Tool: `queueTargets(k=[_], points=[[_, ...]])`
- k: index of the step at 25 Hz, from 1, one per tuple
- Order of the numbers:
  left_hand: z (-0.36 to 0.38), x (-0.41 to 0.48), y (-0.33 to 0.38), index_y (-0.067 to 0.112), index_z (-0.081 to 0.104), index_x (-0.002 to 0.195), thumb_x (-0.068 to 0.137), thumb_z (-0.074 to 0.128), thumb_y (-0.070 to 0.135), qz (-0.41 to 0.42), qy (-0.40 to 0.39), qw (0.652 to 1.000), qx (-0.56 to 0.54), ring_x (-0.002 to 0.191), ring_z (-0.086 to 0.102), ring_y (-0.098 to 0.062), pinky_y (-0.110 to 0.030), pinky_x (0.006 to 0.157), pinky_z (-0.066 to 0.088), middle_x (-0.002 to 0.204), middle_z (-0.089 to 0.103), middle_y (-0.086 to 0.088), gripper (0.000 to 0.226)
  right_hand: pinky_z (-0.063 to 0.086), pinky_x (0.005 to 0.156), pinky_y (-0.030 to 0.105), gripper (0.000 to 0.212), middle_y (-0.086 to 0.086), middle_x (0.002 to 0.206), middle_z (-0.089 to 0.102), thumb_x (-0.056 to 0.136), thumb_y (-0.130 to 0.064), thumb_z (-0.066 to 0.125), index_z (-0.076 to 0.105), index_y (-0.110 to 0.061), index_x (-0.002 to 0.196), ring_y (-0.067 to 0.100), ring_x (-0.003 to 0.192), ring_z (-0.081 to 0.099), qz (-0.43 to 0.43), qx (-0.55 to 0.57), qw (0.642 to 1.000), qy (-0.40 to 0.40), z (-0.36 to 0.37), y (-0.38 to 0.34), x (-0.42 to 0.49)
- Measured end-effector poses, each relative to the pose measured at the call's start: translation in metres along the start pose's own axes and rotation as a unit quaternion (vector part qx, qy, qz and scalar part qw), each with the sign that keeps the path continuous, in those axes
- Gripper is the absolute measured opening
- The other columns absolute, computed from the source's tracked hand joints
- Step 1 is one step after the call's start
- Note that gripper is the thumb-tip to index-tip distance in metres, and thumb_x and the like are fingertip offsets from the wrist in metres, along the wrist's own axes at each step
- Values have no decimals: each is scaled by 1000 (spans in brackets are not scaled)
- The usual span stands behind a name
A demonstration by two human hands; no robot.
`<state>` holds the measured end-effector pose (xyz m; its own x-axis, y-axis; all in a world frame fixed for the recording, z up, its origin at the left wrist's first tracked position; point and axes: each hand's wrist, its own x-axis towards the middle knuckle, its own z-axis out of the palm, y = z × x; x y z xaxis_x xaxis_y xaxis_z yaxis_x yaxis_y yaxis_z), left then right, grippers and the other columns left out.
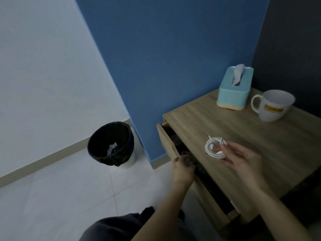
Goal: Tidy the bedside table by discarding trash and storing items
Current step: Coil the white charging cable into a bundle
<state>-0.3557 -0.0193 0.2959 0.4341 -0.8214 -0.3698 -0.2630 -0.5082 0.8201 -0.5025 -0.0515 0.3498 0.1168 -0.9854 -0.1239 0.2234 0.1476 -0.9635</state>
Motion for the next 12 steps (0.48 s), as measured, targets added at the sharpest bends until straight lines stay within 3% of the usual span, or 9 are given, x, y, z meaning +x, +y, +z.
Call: queueTargets(k=[2,4,8,12], points=[[16,7,-12,13,43,138,88,60,13,6,5,998,60,135,36,-24,-34,112,36,151,23,-6,53,54,56,18,83,-5,74,75,12,-69,79,70,-21,80,10,72,71,15,8,1000,9,-4,12,5],[26,9,-15,14,37,141,88,59,11,13,23,995,93,143,22,-25,-32,116,28,156,8,-3,58,54,55,17,85,-4,73,75,12,-69,79,70,-19,80,9,71,71,26,5,1000,15,-5,20,7],[27,10,-18,11,40,136,82,59,-1,23,42,997,57,141,26,-24,-30,115,30,153,11,-3,58,54,54,17,91,-3,72,75,11,-69,79,69,-16,85,8,69,71,37,3,999,9,1,26,5],[16,1,-26,9,38,137,82,60,3,20,54,997,44,140,27,-23,-32,116,31,153,15,-4,60,52,52,15,89,-5,65,74,10,-69,78,67,-18,82,6,63,70,41,19,999,-1,23,34,-4]])
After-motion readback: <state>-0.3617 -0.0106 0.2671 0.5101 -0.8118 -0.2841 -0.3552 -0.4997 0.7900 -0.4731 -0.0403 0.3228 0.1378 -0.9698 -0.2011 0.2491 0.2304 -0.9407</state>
